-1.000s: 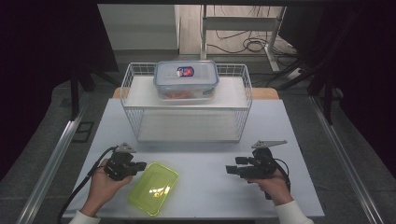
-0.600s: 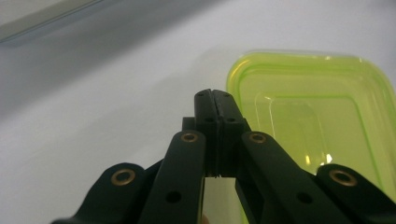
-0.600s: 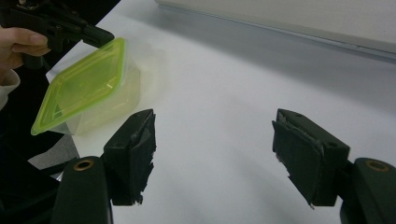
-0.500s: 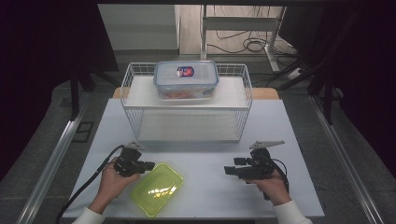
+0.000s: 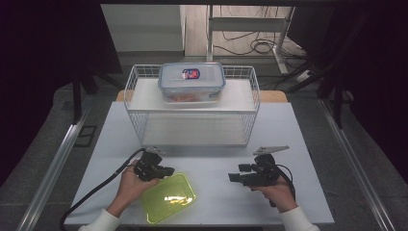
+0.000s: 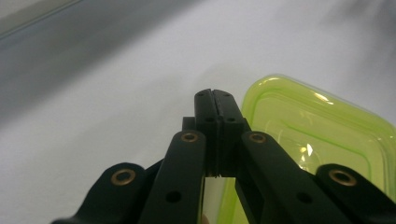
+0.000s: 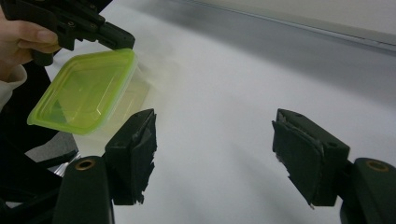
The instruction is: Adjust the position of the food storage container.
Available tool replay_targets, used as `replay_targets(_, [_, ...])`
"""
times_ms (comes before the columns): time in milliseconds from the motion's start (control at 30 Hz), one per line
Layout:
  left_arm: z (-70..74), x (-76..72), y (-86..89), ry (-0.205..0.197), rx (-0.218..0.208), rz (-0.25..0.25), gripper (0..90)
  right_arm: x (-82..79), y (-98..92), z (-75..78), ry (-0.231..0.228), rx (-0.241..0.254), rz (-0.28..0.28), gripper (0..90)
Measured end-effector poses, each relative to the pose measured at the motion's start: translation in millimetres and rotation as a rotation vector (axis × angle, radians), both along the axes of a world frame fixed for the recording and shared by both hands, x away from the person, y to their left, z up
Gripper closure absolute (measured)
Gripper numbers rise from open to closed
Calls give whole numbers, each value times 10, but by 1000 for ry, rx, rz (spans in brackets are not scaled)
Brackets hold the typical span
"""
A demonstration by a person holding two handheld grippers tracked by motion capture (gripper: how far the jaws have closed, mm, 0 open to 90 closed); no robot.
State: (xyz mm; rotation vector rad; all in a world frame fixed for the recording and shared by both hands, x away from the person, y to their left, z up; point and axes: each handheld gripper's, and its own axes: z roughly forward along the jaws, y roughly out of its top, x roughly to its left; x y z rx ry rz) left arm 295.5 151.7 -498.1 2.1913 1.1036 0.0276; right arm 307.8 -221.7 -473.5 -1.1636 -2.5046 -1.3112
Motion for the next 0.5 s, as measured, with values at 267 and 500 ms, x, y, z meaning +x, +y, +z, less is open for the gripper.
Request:
replay_targets(267, [266, -223, 186, -72, -27, -17, 900, -2, -3, 1, 2, 2, 0, 304])
replay_targets(500, [408, -628, 223, -64, -66, -121, 900, 2, 0, -3, 4, 1, 0, 304])
